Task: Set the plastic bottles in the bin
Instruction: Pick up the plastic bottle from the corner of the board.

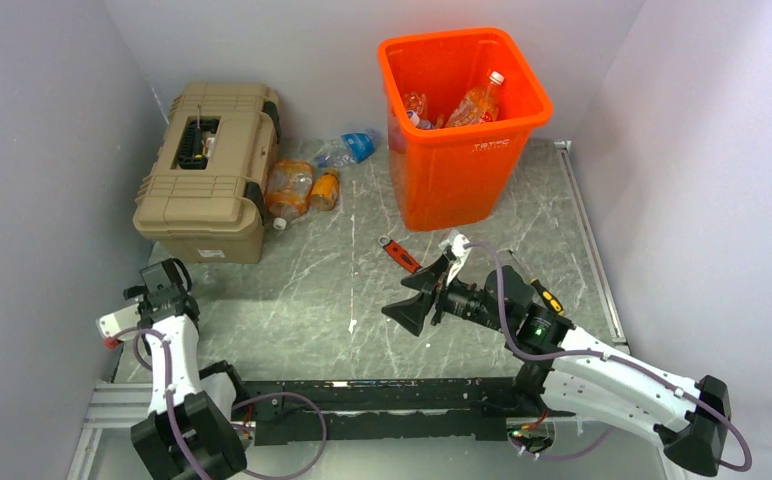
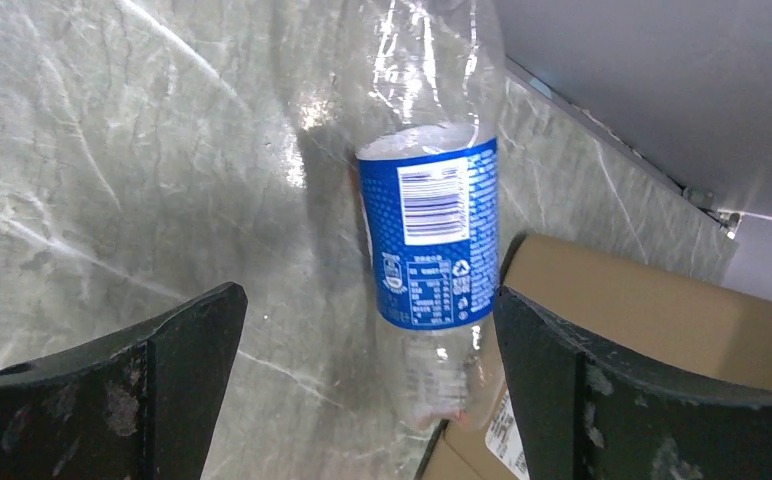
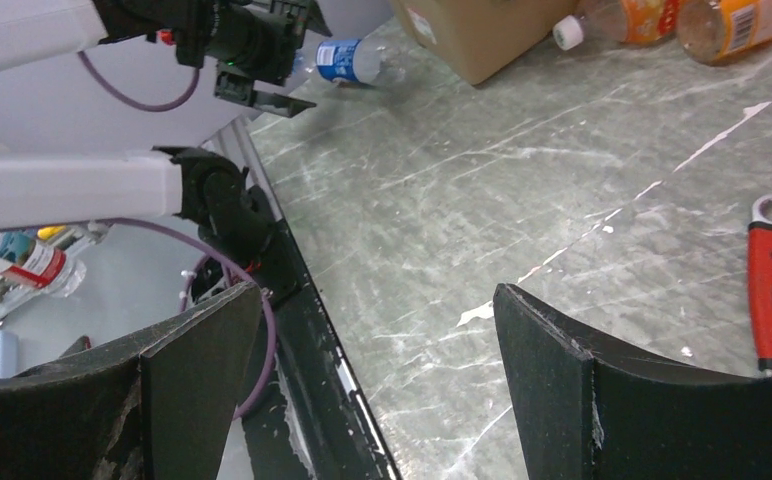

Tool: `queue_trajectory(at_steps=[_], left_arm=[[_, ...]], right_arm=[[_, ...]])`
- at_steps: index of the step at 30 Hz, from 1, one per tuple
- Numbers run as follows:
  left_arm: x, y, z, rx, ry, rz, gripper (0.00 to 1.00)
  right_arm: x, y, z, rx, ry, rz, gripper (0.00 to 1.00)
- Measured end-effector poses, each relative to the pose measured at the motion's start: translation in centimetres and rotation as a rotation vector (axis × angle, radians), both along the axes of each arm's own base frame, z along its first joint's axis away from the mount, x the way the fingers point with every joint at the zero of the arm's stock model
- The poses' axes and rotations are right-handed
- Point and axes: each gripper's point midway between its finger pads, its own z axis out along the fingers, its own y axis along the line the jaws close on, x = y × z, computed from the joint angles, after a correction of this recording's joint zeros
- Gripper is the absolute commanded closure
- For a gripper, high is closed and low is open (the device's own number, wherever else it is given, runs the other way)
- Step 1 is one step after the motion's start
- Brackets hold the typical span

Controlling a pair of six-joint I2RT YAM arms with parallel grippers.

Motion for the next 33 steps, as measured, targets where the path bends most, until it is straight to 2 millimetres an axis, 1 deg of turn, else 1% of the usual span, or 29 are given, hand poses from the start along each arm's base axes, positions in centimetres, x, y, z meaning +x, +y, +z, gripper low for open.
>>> queue_trajectory(at_steps=[4,6,10,15,20,23,31,33], left_arm=[[0.2,0.6,-1.6,0.013,-0.036,0.027,0.01],[0.2,1.2,-1.7,0.029,-0.056,0.045,0.0],[1.1,2.7,-1.3,0.062,-0.089,0.069,0.0],[2.0,3.8,-2.0,0.072,-0.089,0.075,0.01],[3.0,4.5,-3.3,0.067,-0.076,0.066,0.03],[3.5,5.0,-3.3,0.079,-0.075,0.062,0.05],[4.6,6.5,-3.7,0.11,-0.074,0.054,0.16],[5.0,7.0,-3.7,0.116,-0.073,0.05,0.21]], right_arm=[[-1.0,0.3,-0.6,-0.024,0.005,0.032,0.1],[-1.3,0.2,-0.7,-0.032,0.007,0.038,0.1],[-1.3,-0.2,-0.5,-0.025,-0.002,0.024,0.1],[-1.3,-0.4,-0.5,-0.025,-0.006,0.017,0.1],[-1.4,-0.6,-0.5,-0.021,-0.009,0.017,0.1],[-1.4,-0.7,-0.5,-0.02,-0.01,0.017,0.1],[-1.3,-0.9,-0.8,-0.025,-0.012,0.003,0.1],[-1.2,-0.9,-0.8,-0.025,-0.013,-0.004,0.1]])
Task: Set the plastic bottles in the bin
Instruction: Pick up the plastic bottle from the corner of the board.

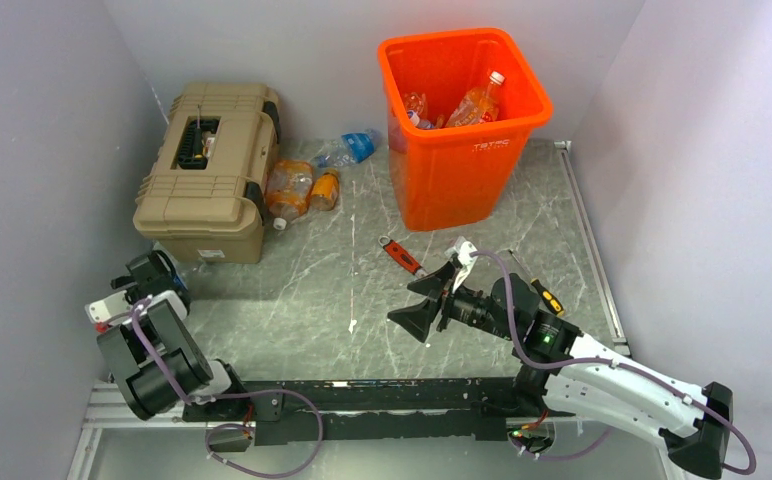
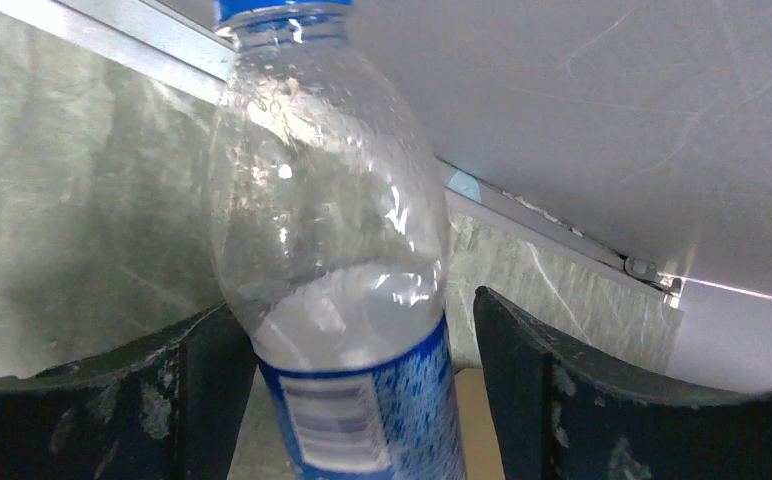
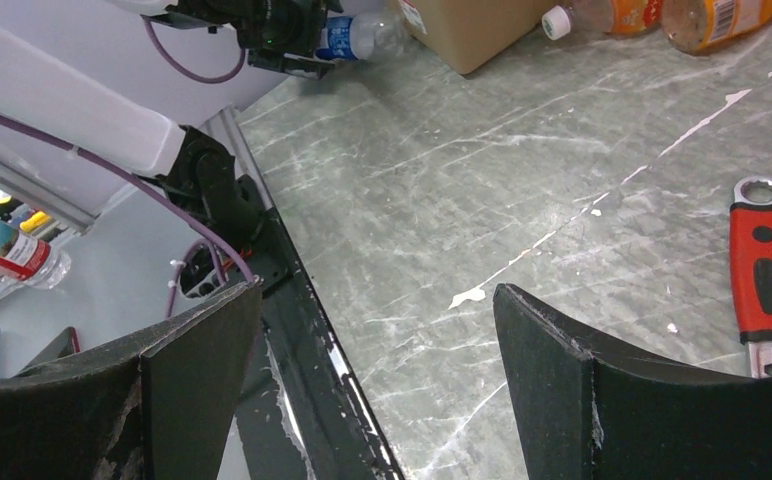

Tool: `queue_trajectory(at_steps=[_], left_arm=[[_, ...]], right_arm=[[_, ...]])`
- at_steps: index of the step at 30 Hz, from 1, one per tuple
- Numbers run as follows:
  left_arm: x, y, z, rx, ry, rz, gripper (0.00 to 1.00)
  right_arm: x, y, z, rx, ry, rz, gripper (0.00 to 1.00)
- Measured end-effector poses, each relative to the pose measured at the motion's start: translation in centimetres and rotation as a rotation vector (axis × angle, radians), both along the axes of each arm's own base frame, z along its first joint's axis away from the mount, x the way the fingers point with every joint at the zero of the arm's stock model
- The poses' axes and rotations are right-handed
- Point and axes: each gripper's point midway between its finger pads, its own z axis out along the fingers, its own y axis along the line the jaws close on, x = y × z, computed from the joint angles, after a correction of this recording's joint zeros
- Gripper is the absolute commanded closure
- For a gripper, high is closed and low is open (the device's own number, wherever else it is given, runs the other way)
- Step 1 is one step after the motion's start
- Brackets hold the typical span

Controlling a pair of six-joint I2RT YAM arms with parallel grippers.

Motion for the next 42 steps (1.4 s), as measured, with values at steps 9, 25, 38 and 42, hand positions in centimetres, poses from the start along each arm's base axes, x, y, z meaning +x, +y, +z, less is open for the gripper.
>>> queue_trajectory(at_steps=[9,25,38,42], left_arm=[[1.3,0.3,-0.3,-0.001,-0.025,-0.033,0.42],[-1.8,-3.0,7.3,0.024,-0.071,-0.079,0.66],[-3.3,-6.4,27.3,0.348,-0.228,-0.277,0.89],[-0.5,-9.0,32.0,0.4,-0.307,-0.483,0.91]], right_arm=[[0.2,-0.1,0.1,0.001,-0.006,-0.012,0.1],[0.3,0.0,0.0,-0.003,-0.004,-0.014,0.1],[-0.4,0.2,0.6,0.012,-0.005,0.023,0.1],[-0.2,-0.2,1.1,0.026,-0.018,0.0,0.1]])
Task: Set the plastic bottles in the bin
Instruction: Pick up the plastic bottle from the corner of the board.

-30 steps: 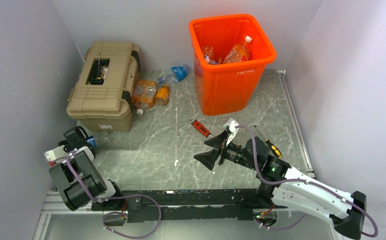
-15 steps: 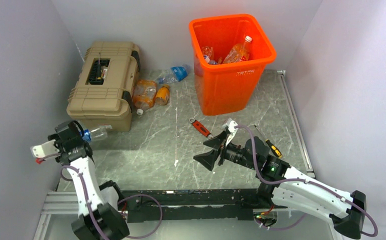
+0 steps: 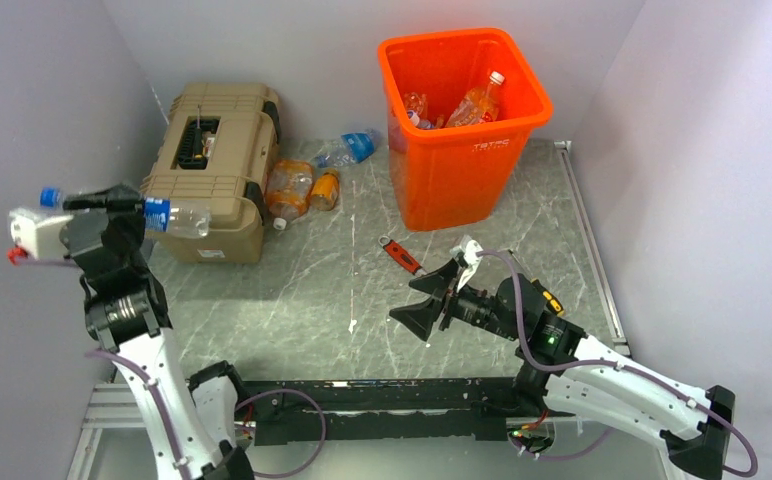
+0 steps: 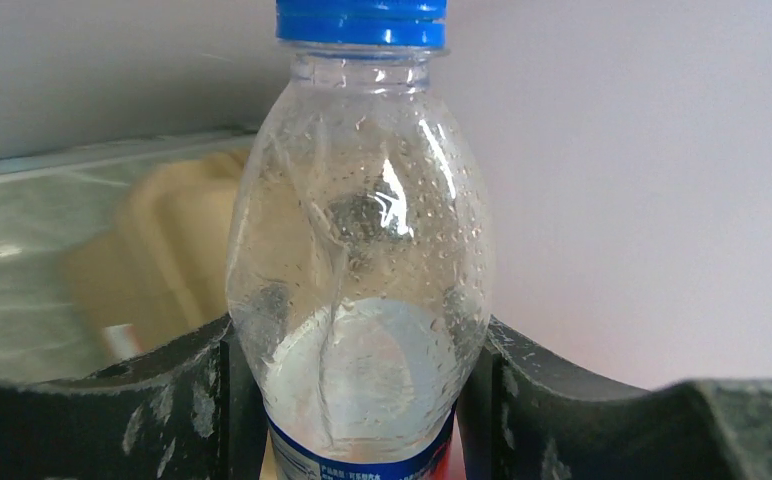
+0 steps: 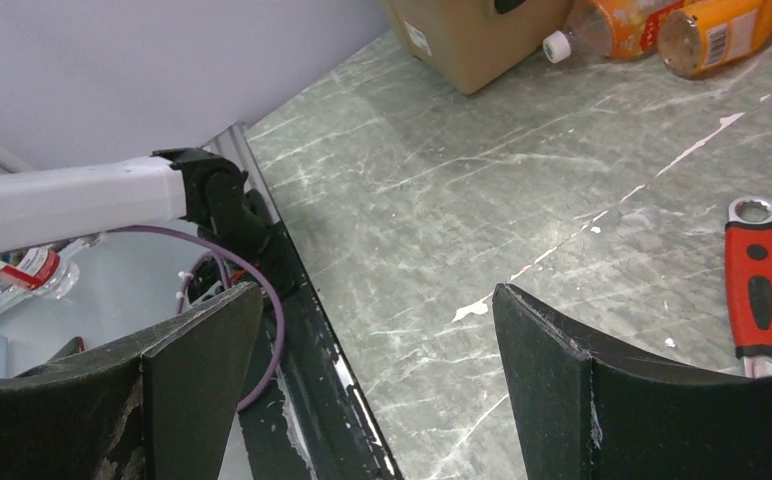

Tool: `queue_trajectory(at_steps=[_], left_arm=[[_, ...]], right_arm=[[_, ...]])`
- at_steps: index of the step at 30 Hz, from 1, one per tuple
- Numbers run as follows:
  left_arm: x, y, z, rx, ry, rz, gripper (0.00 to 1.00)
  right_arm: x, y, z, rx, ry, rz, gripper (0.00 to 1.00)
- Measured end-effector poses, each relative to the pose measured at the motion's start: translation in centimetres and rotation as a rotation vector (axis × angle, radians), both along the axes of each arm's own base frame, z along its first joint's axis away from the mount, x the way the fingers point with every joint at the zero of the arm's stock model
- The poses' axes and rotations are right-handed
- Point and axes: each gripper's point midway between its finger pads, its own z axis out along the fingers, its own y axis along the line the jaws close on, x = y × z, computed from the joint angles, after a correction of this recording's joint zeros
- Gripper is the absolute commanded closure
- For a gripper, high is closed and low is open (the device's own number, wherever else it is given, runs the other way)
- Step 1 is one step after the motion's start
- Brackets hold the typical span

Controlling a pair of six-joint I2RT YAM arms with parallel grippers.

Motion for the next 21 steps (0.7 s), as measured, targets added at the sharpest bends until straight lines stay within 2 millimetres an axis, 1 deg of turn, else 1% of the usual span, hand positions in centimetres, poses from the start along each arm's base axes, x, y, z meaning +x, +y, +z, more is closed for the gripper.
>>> queue_trajectory(at_steps=[2,4,5,7,9,10,11,12,14,16,17,19,21], left_arm=[[1.9,-1.4,2.2,0.029,-0.033,-0.107,0.9],[4.3,-3.8,4.3,0.07,-0.061,-0.246,0.89],[5.8,-5.7,5.1,0.092,-0.055,-0.335,0.89],[8.4,-10.0,7.1,0.161,-0.053,-0.518,0.89],[10.7,-15.1,9.0,0.247,-0.054,-0.699,0.88],[11.8,-18.1,9.8,0.302,-0.055,-0.796,0.88],[12.6,-21.6,10.4,0.369,-0.063,-0.905,0.88],[13.2,-24.5,10.4,0.425,-0.066,-0.992,0.87],[13.9,-29.7,9.4,0.54,-0.066,-1.163,0.86],[14.2,-33.1,7.7,0.631,-0.063,-1.302,0.86],[14.2,-34.6,6.5,0.68,-0.06,-1.38,0.86],[13.7,-36.5,4.7,0.75,-0.075,-1.501,0.87],[12.6,-37.5,2.6,0.813,-0.097,-1.606,0.89]], right_arm=[[0.2,-0.1,0.1,0.002,-0.004,-0.012,0.1],[0.5,-0.1,0.1,-0.004,-0.004,-0.025,0.1],[0.7,-0.1,0.0,-0.011,-0.004,-0.032,0.1],[1.1,0.0,-0.2,-0.023,-0.005,-0.047,0.1],[1.6,-0.1,-0.3,-0.034,-0.009,-0.073,0.1],[1.8,-0.1,-0.3,-0.038,-0.013,-0.085,0.1],[2.1,-0.3,-0.3,-0.041,-0.017,-0.102,0.1],[2.4,-0.4,-0.1,-0.041,-0.021,-0.115,0.1],[3.0,-0.7,0.2,-0.042,-0.037,-0.15,0.1],[3.5,-1.0,0.6,-0.042,-0.053,-0.186,0.09],[3.9,-1.4,0.8,-0.042,-0.062,-0.21,0.09],[4.4,-2.1,1.3,-0.037,-0.079,-0.259,0.08],[4.8,-3.2,2.2,-0.019,-0.1,-0.309,0.07]])
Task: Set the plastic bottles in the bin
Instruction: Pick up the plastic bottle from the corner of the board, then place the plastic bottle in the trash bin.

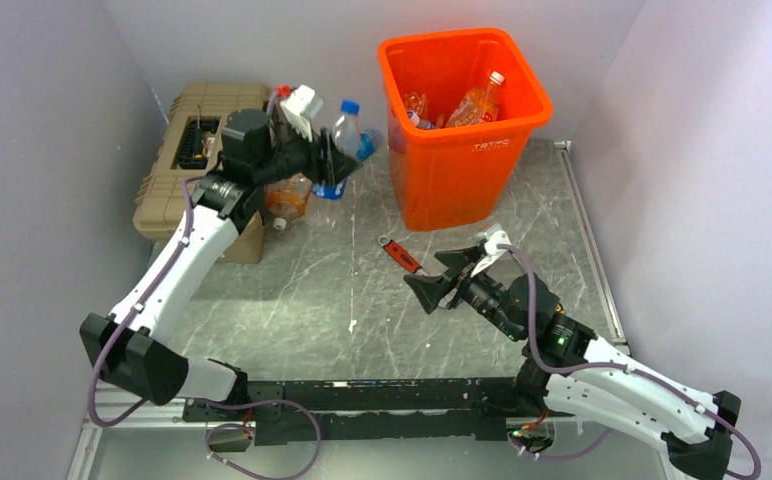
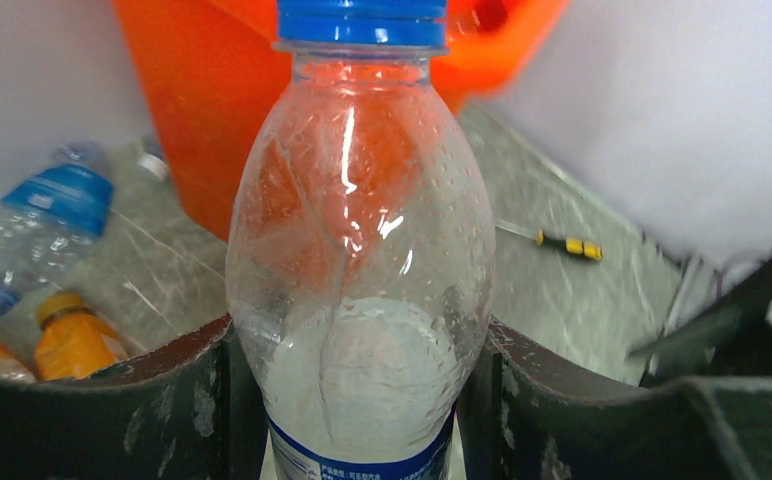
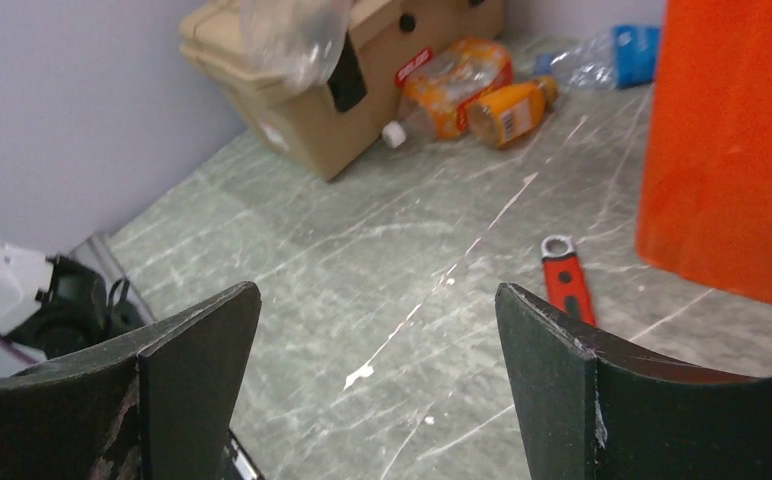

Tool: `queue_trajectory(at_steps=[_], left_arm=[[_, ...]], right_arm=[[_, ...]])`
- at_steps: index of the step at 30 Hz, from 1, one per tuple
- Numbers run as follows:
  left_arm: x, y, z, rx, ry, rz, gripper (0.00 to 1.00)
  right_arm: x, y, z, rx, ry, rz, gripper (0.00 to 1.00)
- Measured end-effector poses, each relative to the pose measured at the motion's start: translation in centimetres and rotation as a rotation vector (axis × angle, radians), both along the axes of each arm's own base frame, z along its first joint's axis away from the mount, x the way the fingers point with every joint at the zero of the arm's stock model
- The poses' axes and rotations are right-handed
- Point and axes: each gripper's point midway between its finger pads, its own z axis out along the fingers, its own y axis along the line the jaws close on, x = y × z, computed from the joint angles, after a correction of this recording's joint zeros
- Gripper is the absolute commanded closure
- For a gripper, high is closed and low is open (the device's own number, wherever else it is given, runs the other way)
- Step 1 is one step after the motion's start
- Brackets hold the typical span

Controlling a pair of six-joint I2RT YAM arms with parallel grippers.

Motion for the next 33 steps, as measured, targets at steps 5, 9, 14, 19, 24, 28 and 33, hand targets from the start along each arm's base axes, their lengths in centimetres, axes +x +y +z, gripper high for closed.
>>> queue_trajectory(at_steps=[5,9,14,19,24,28,33], left_arm=[[-5.3,0.1,-4.4,0.097,-0.063,-0.196,0.91],[-9.6,0.8,-4.9,0.129,-0.204,-0.295,0.92],[-13.2,0.9,-6.9,0.101,-0.338,-0.355,0.93],[-13.6,0.2,-8.8,0.073,-0.362,-0.388,0.91],[-14.1,-0.4,-8.5,0.061,-0.4,-0.408,0.91],[-14.7,-0.5,-7.4,0.052,-0.451,-0.411,0.91],[-14.8,-0.6,-7.6,0.062,-0.459,-0.407,0.91]], right_arm=[[0.5,-1.3,2.7,0.054,-0.047,-0.061,0.02],[1.0,-0.2,6.1,0.1,-0.073,-0.055,0.0],[2.2,2.2,10.6,0.149,-0.094,-0.035,0.0],[3.0,3.9,14.7,0.19,-0.119,-0.018,0.0],[3.9,5.7,16.7,0.199,-0.124,-0.007,0.01],[4.4,7.7,15.3,0.16,-0.091,0.03,0.03],[4.4,9.6,14.6,0.143,-0.064,0.087,0.06]])
